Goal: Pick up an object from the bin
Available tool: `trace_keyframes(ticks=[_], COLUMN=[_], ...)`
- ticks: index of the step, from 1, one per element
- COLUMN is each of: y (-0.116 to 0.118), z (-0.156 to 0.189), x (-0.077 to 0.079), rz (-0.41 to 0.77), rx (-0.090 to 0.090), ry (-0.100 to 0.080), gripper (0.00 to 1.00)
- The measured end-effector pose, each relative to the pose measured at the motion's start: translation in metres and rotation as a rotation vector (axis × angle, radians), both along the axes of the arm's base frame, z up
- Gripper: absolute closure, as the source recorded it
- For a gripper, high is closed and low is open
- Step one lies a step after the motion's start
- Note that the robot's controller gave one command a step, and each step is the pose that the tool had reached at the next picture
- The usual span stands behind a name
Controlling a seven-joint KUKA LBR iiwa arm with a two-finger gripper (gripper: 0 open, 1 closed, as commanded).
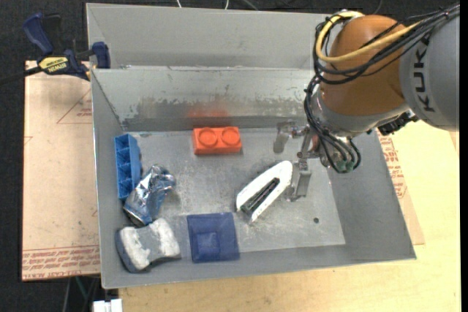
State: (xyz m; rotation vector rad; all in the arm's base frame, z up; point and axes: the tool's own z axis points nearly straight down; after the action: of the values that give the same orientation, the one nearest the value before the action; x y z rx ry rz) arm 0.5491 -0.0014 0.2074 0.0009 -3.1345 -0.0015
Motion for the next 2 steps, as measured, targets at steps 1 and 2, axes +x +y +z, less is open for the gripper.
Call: trace_keyframes(ticks=[1, 2], y=[0.0, 0.005], z=[0.005, -0.08], x=[0.001, 0.021], rz=[0.0, 0.26], rx=[0.0, 0.001], ry=[-0.008, -0.009], gripper=[0.0, 0.0])
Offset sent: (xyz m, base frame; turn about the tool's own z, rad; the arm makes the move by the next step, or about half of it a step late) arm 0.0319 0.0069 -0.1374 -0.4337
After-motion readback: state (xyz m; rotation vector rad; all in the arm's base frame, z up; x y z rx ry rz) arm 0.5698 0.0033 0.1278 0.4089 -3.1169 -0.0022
